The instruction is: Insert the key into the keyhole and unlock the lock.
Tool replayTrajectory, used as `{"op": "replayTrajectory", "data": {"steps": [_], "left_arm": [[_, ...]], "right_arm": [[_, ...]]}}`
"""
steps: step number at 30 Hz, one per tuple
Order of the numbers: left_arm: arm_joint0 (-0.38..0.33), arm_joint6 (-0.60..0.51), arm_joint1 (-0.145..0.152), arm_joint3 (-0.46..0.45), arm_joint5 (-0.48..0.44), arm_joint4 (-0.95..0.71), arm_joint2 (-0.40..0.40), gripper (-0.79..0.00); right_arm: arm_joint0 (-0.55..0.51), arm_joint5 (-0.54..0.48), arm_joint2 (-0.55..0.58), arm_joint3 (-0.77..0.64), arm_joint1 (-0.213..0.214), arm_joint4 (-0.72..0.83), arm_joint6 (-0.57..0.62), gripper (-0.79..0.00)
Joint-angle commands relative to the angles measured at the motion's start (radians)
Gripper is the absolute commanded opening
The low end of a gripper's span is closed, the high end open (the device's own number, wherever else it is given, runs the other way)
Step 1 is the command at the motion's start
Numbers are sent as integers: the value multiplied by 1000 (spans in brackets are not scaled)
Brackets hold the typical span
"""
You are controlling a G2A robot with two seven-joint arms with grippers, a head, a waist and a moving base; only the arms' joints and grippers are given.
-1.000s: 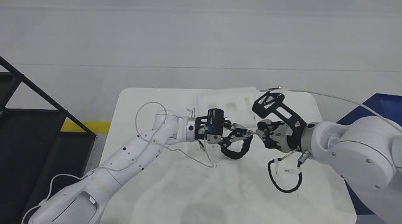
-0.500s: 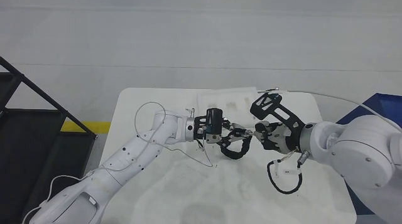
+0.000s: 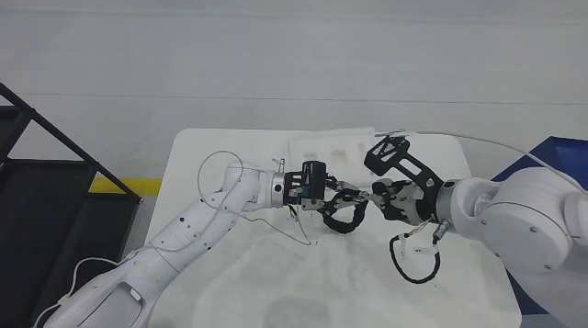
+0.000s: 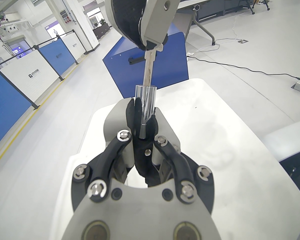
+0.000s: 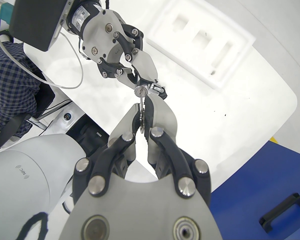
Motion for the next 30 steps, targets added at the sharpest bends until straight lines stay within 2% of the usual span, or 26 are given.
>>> {"op": "replayTrajectory", "data": {"steps": [1,22,23,24,25,30], "left_arm": [[0,3,0,-3,0,11,0,-785],[0,-12,-12,1,-36,-2,0,-785],[0,-15,-13,6,-39,-9,0,-785],[0,-18,-14,11,-43,-18,0,-785],[0,-22,-16,18,-47,-26,0,-785],[0,-43,-21,33,-59,-61,-2,-785]], "right_arm": [[2,-1,-3,4,0,2,-1,-785],[42,-4,-65,73,-11,2,-19,-785],[43,-2,-66,76,-12,4,-22,-662],[44,-2,-67,77,-12,4,-26,-446],[46,-2,-67,79,-13,3,-31,0],[46,-17,-58,85,-14,12,-70,0]]}}
